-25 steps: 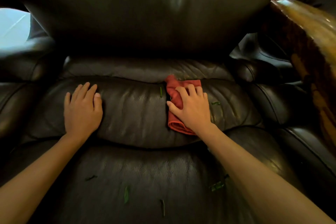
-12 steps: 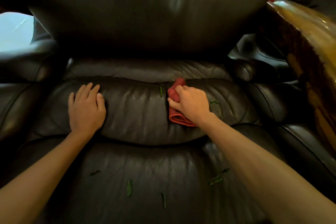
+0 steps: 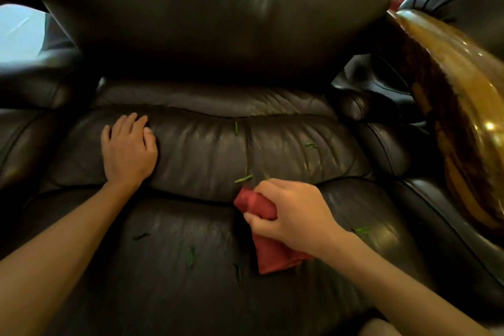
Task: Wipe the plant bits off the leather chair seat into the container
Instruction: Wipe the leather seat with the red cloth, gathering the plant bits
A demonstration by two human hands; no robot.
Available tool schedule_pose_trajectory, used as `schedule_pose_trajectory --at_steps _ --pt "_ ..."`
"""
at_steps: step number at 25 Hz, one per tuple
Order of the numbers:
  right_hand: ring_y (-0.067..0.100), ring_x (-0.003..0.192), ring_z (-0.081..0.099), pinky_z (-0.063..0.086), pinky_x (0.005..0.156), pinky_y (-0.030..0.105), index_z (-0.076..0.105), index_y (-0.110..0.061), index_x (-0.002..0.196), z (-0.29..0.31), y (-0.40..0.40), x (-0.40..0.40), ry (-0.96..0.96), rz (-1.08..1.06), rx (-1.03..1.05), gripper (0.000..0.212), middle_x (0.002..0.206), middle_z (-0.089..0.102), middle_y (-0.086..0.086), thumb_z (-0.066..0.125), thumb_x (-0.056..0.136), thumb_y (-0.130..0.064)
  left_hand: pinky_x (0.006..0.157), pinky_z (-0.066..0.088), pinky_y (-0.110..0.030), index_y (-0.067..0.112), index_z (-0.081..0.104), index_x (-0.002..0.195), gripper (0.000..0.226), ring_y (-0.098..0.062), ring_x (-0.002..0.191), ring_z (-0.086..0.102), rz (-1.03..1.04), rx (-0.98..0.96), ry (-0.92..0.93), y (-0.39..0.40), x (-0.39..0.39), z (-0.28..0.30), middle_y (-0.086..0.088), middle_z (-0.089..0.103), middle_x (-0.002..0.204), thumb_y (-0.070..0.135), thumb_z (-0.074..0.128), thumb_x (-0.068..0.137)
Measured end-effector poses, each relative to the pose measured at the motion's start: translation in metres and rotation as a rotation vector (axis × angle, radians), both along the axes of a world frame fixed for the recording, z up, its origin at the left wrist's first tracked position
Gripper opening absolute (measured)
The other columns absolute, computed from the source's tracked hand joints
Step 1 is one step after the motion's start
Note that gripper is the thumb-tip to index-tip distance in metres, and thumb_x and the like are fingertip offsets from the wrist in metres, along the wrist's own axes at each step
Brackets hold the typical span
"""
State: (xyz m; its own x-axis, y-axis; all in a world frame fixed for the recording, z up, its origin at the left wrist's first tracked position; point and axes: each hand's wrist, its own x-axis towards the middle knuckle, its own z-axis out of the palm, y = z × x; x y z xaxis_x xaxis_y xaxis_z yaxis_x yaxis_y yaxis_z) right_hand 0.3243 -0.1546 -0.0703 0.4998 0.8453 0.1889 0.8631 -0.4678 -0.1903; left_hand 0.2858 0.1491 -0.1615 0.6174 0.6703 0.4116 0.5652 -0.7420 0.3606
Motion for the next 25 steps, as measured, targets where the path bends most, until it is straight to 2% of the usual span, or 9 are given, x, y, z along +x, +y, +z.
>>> schedule_pose_trajectory --at_steps 4,7,10,14,17,20,25 --pt "0.012 0.070 0.062 0.049 0.060 0.029 0.061 -0.026 0.085 0.008 -0.012 -0.015 0.070 0.026 0.015 0.036 0.078 0.064 -0.008 0.048 0.076 -0.059 0.113 0.019 -0.048 0.005 0.050 0.130 0.049 -0.029 0.135 0.037 -0.003 -0.007 -0.002 0.001 0.001 -0.001 -0.016 0.048 0.141 0.028 0.029 0.093" --pt "0.008 0.071 0.059 0.047 0.064 0.025 0.061 -0.028 0.088 0.009 -0.020 -0.024 0.065 0.034 0.043 0.031 0.079 0.062 -0.011 0.053 0.075 -0.055 0.113 0.019 -0.047 0.005 0.051 0.130 0.049 -0.029 0.135 0.038 0.002 -0.003 -0.003 0.001 0.001 -0.002 -0.016 0.049 0.141 0.029 0.028 0.093" --pt "0.008 0.080 0.056 0.048 0.072 0.028 0.062 -0.027 0.094 0.010 -0.027 -0.026 0.107 0.042 0.088 0.029 0.085 0.060 -0.011 0.056 0.077 -0.049 0.113 0.019 -0.047 0.006 0.051 0.130 0.049 -0.028 0.135 0.038 0.003 -0.001 -0.006 0.000 0.002 -0.003 -0.016 0.048 0.141 0.029 0.028 0.093" --pt "0.014 0.097 0.058 0.046 0.085 0.036 0.063 -0.020 0.097 0.001 -0.033 -0.020 0.444 0.048 0.329 0.023 0.098 0.063 -0.006 0.053 0.081 -0.032 0.113 0.019 -0.047 0.006 0.051 0.130 0.049 -0.029 0.135 0.038 0.003 -0.006 -0.013 0.001 0.001 -0.003 -0.016 0.048 0.141 0.029 0.028 0.093" --pt "0.021 0.103 0.061 0.045 0.093 0.038 0.067 -0.015 0.097 -0.007 -0.036 -0.018 0.735 -0.035 0.500 0.030 0.101 0.068 -0.001 0.046 0.079 -0.027 0.113 0.019 -0.048 0.006 0.051 0.130 0.050 -0.030 0.135 0.038 0.000 0.000 -0.013 0.001 0.001 -0.003 -0.016 0.049 0.141 0.030 0.027 0.093" --pt "0.017 0.098 0.064 0.046 0.089 0.026 0.069 -0.014 0.095 -0.008 -0.036 -0.020 0.842 -0.096 0.528 0.027 0.097 0.071 0.003 0.046 0.083 -0.019 0.113 0.019 -0.048 0.006 0.051 0.129 0.049 -0.029 0.135 0.038 0.000 -0.005 -0.017 0.001 0.002 -0.004 -0.016 0.049 0.141 0.029 0.027 0.093" --pt "0.002 0.080 0.062 0.043 0.073 0.012 0.067 -0.022 0.086 0.005 -0.030 -0.020 0.788 -0.140 0.543 0.026 0.085 0.069 -0.004 0.042 0.089 -0.016 0.113 0.020 -0.048 0.006 0.051 0.129 0.049 -0.029 0.135 0.038 0.001 -0.009 -0.012 0.002 0.002 -0.004 -0.015 0.049 0.141 0.029 0.028 0.093"
